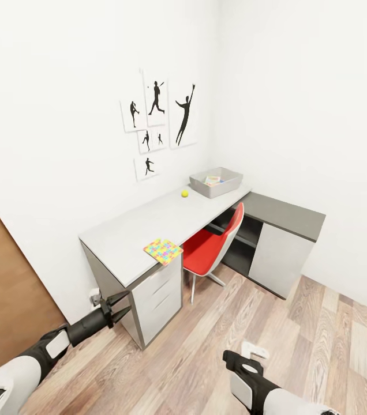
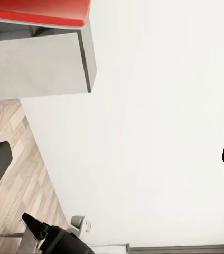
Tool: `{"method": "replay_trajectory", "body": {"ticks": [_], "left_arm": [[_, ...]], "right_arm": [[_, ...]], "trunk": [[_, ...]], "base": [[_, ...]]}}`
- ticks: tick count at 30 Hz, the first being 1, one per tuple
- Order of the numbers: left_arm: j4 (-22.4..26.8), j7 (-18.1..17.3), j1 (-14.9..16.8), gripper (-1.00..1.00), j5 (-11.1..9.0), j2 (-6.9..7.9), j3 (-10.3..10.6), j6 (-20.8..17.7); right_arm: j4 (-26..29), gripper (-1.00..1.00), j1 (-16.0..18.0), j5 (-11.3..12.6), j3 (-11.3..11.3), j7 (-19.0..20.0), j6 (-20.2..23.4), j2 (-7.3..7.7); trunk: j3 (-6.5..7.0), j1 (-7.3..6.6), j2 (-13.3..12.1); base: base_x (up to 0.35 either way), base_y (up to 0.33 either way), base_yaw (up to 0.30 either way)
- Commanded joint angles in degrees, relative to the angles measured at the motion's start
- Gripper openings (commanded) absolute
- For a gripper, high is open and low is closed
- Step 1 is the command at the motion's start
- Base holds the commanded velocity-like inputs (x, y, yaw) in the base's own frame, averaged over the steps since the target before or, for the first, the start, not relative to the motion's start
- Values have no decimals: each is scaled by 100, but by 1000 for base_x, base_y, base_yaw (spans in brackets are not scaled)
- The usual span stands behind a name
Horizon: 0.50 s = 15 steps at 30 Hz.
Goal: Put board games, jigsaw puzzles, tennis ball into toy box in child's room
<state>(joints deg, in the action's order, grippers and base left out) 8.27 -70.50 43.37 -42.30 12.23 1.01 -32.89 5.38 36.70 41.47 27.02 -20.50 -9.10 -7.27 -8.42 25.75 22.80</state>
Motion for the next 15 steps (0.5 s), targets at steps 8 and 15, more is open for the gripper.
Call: {"method": "replay_trajectory", "body": {"ticks": [8,15], "left_arm": [[0,24,5,100,-50,-21,-238,-25],[0,714,5,100,-66,-214,-472,117]], "right_arm": [[1056,100,299,60,26,-19,647,85],[1581,100,274,64,23,2,925,291]], "trunk": [[-12,3,12],[-16,3,12]], "base": [[0,0,0],[0,0,0]]}}
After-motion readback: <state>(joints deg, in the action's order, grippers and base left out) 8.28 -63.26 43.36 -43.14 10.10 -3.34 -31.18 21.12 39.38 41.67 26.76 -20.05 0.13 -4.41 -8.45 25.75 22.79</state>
